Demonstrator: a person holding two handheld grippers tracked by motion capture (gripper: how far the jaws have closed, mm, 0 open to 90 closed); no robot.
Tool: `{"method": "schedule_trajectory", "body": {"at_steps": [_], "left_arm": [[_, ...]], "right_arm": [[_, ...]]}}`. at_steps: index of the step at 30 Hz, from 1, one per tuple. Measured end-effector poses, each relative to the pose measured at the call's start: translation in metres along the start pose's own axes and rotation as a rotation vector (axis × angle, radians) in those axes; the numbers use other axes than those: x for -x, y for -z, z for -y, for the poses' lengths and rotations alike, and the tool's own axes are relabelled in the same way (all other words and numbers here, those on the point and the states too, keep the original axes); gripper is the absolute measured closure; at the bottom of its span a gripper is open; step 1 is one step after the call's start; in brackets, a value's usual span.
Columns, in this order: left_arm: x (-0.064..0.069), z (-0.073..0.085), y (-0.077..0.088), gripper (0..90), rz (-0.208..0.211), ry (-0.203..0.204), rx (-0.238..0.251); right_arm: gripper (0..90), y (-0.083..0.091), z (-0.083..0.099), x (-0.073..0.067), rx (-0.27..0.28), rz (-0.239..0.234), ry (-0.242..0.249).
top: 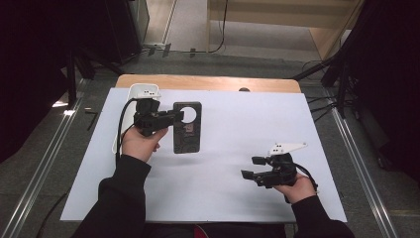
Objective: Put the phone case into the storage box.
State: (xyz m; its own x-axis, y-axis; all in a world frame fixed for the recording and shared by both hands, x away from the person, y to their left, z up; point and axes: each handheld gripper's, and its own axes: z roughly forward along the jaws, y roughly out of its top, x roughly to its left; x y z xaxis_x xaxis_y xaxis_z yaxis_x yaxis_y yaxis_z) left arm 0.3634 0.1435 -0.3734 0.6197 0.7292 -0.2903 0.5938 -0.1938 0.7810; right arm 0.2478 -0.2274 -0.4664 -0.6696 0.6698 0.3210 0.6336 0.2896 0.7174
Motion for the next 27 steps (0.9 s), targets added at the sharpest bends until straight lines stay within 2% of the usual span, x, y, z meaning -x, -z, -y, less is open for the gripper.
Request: {"method": "schedule_trajectory", "body": {"at_steps": [5, 11, 27], "left_arm": [[-0.002, -0.001, 0.002, 74.3, 0.002, 0.004, 0.001], [-0.005, -0.003, 0.004, 74.3, 0.009, 0.009, -0.01], [-0.015, -0.012, 0.015, 74.3, 0.008, 0.009, -0.003]], "right_arm": [[26.5, 0.004, 0.005, 0.001, 0.001, 0.009, -0.001], [26.3, 0.007, 0.011, 0.002, 0.0, 0.016, 0.021], [26.3, 0.01, 0.018, 0.004, 0.002, 0.006, -0.003]]}}
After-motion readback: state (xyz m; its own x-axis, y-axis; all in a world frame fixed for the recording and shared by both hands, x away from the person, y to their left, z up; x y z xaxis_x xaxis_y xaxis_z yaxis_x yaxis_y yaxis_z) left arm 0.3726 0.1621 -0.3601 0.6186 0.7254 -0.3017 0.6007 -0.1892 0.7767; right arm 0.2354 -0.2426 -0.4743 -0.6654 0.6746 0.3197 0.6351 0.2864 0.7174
